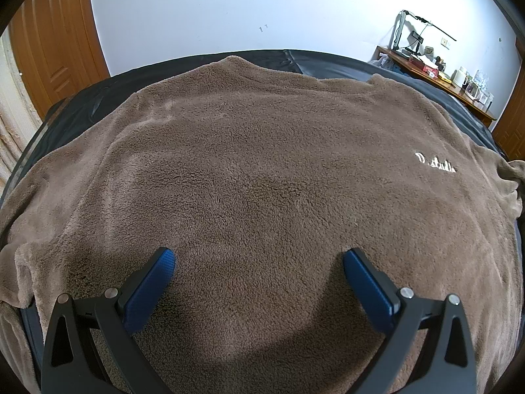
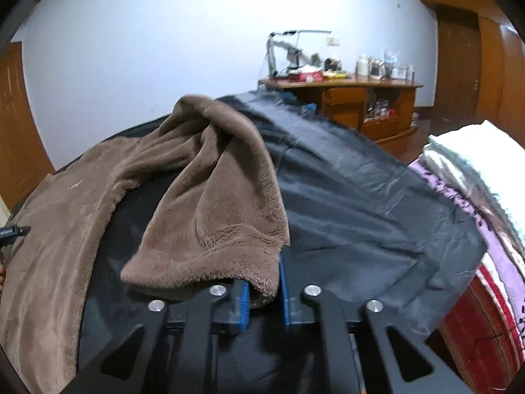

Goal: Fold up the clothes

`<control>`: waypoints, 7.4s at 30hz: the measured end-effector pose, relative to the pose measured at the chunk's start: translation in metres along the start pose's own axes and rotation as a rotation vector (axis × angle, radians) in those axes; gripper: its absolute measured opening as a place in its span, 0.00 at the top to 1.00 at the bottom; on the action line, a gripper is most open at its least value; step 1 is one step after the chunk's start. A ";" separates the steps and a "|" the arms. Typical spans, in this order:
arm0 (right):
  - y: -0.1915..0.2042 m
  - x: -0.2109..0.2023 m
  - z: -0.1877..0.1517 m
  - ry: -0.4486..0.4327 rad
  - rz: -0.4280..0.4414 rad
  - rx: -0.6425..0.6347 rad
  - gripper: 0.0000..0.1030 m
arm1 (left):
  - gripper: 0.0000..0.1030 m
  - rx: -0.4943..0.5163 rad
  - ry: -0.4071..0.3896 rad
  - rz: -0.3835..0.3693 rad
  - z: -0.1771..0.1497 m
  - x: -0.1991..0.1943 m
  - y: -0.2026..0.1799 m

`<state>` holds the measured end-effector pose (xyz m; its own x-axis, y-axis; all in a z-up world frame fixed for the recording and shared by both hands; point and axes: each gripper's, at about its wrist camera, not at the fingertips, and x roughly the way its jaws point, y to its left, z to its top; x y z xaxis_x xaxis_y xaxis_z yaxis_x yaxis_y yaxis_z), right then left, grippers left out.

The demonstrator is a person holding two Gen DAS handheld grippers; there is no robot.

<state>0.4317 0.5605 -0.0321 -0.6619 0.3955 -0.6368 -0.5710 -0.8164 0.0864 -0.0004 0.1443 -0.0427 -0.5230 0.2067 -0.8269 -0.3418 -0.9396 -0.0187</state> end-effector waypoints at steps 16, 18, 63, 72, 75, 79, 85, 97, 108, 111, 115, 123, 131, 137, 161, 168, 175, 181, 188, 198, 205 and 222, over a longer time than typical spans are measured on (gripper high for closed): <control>-0.026 -0.126 0.163 -0.504 -0.206 0.144 0.92 | 0.00 -0.018 0.000 -0.032 0.000 -0.003 0.004; -0.007 -0.132 0.174 -0.508 -0.169 0.111 0.92 | 0.00 -0.043 0.002 -0.073 0.001 -0.007 0.009; 0.370 0.029 0.064 0.217 0.576 -0.511 0.25 | 0.00 -0.401 0.054 -0.355 0.007 -0.015 0.078; 0.391 0.067 0.040 0.230 0.477 -0.573 0.25 | 0.00 -0.396 0.034 -0.374 0.009 -0.012 0.078; 0.402 0.066 0.021 0.239 0.506 -0.663 0.25 | 0.00 -0.410 0.016 -0.409 0.010 -0.011 0.080; 0.409 0.068 -0.001 0.227 0.532 -0.733 0.24 | 0.00 -0.412 0.012 -0.469 0.010 -0.008 0.077; 0.385 0.077 0.017 0.246 0.675 -0.563 0.23 | 0.00 -0.418 0.001 -0.496 0.011 -0.008 0.079; 0.281 0.072 0.084 -0.024 0.535 -0.106 0.22 | 0.00 -0.376 0.028 -0.645 0.015 0.004 0.070; 0.253 0.047 0.100 -0.172 0.468 0.000 0.22 | 0.03 -0.209 0.136 -0.567 0.031 0.003 0.016; 0.246 0.042 0.101 -0.197 0.456 0.020 0.22 | 0.47 -0.183 0.154 -0.533 0.034 0.006 0.008; 0.236 0.036 0.102 -0.230 0.440 0.046 0.22 | 0.71 -0.202 0.170 -0.521 0.039 0.013 0.007; 0.210 0.026 0.105 -0.297 0.400 0.133 0.22 | 0.71 -0.254 -0.014 -0.409 0.069 -0.028 0.049; 0.145 0.036 0.112 -0.304 0.312 0.396 0.22 | 0.64 -0.313 -0.019 -0.327 0.067 -0.015 0.085; 0.133 0.040 0.114 -0.293 0.260 0.422 0.21 | 0.60 -0.331 0.030 -0.308 0.052 0.011 0.091; 0.307 0.127 0.065 0.226 0.323 -0.411 0.13 | 0.21 -0.206 -0.035 -0.378 0.022 -0.011 0.059; 0.306 0.132 0.069 0.226 0.316 -0.416 0.13 | 0.21 -0.122 -0.032 -0.257 0.016 0.008 0.038; 0.305 0.134 0.069 0.230 0.321 -0.414 0.12 | 0.21 -0.087 -0.055 -0.192 0.016 0.008 0.030; 0.304 0.135 0.069 0.237 0.341 -0.407 0.08 | 0.21 -0.192 -0.092 -0.181 0.005 -0.034 0.051; 0.306 0.134 0.068 0.232 0.330 -0.417 0.07 | 0.21 -0.278 -0.149 -0.113 -0.061 -0.095 0.115; 0.305 0.133 0.067 0.229 0.322 -0.424 0.07 | 0.21 -0.522 -0.192 0.140 -0.172 -0.174 0.250; 0.305 0.132 0.067 0.230 0.325 -0.421 0.07 | 0.21 -0.695 -0.168 0.125 -0.233 -0.168 0.304; 0.304 0.132 0.068 0.229 0.330 -0.414 0.07 | 0.54 -0.573 -0.138 0.184 -0.249 -0.148 0.276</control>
<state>0.1372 0.3933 -0.0377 -0.6244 0.0283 -0.7806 -0.0837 -0.9960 0.0308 0.1770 -0.2135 -0.0658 -0.6428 0.0250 -0.7656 0.2174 -0.9524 -0.2135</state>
